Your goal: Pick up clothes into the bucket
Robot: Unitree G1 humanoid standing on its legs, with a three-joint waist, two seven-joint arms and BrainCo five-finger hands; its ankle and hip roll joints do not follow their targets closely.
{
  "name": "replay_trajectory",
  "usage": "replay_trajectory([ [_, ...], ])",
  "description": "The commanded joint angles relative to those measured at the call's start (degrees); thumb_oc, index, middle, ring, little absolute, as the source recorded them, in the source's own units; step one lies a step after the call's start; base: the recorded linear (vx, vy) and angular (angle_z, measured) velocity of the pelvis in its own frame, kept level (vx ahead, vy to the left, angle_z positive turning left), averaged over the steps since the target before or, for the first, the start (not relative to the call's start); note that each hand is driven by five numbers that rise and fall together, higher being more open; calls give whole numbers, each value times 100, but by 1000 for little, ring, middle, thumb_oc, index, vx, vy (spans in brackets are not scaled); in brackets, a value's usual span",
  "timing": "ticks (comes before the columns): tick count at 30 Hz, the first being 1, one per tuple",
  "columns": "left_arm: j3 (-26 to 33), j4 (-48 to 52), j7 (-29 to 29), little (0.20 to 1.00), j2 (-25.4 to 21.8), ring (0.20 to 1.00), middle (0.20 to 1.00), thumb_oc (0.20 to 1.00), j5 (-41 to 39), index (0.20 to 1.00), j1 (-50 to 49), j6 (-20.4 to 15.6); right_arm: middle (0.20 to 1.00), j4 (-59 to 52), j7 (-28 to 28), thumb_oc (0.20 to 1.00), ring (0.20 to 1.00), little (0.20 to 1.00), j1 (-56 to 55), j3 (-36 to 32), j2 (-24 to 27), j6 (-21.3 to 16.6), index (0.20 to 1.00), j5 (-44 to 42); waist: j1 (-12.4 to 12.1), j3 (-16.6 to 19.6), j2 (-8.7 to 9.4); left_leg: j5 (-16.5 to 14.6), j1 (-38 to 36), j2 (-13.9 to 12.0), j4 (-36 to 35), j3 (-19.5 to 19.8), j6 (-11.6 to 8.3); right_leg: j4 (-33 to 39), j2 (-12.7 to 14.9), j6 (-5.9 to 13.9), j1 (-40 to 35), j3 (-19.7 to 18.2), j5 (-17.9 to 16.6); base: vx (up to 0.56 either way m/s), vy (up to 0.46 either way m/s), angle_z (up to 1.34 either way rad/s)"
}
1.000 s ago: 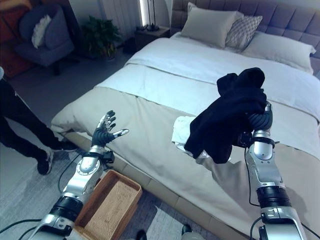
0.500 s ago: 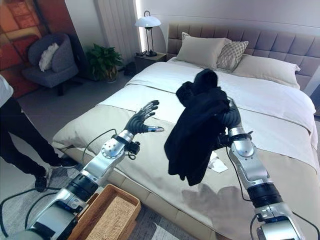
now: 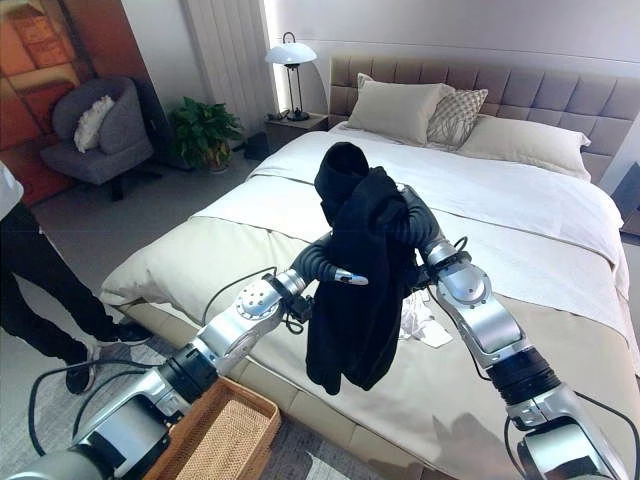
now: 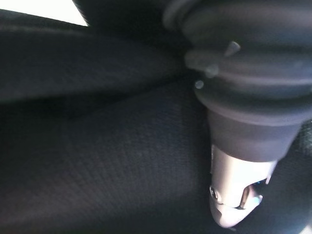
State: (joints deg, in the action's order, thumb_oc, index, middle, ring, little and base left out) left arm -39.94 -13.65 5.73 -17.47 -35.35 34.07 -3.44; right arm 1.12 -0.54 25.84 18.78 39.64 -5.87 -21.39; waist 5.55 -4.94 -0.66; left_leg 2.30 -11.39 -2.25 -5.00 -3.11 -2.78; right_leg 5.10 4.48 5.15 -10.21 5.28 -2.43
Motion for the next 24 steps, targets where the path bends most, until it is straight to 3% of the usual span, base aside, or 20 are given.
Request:
replay_trajectory([
  [1,-562,3,327,1000,239,1000,1000,1000,-648,1000,914,-26,200,-482,-39,200,200,200,965,92,-22,-330,200,-131,-68,261,248,-618,144,116,533,72,5,-674,331,347,135,199,452,0,0,0],
  [14,-660,-149,-14,1000,792,1000,1000,1000,-513,1000,931,96,200,-1112,-187,200,200,200,838,247,-440,-321,200,-610,-84,151,280,-611,289,167,616,147,38,-775,361,346,261,219,463,0,0,0],
  [15,-646,-154,-33,940,837,940,940,940,-533,940,917,94,200,-1145,-197,200,200,200,815,252,-472,-320,200,-667,-84,148,284,-608,300,166,619,146,40,-779,361,344,272,223,462,0,0,0],
  [16,-611,-163,-65,511,867,511,511,511,-527,511,875,87,200,-1198,-206,200,200,200,785,279,-523,-321,200,-777,-83,141,294,-603,316,166,624,148,42,-788,355,343,291,216,463,0,0,0],
  [18,-594,-145,-78,416,852,416,416,416,-509,416,859,74,200,-1227,-235,200,200,200,761,285,-539,-316,200,-862,-83,138,299,-602,325,166,629,149,42,-798,355,343,301,213,465,0,0,0],
  [19,-514,-127,-157,209,849,209,209,209,-522,209,746,50,200,-1303,-297,200,200,200,691,343,-624,-314,200,-1142,-92,128,309,-600,337,168,632,148,48,-816,360,343,324,212,460,0,0,0],
  [22,-417,-165,-242,200,852,200,200,200,-593,200,554,64,200,-1498,-444,200,200,200,557,458,-800,-286,200,-1859,-99,122,324,-592,345,164,616,143,51,-812,358,336,341,201,456,0,0,0],
  [23,-393,-155,-266,200,849,200,200,200,-628,200,506,70,285,-1580,-491,285,285,285,521,496,-832,-287,285,-2020,-100,125,326,-589,353,162,614,144,51,-814,357,334,353,200,454,0,0,0],
  [24,-373,-153,-293,200,849,200,200,200,-657,200,470,73,423,-1677,-524,423,423,423,514,538,-841,-266,423,-2151,-100,125,329,-586,362,162,613,145,50,-814,354,331,367,194,454,0,0,0],
])
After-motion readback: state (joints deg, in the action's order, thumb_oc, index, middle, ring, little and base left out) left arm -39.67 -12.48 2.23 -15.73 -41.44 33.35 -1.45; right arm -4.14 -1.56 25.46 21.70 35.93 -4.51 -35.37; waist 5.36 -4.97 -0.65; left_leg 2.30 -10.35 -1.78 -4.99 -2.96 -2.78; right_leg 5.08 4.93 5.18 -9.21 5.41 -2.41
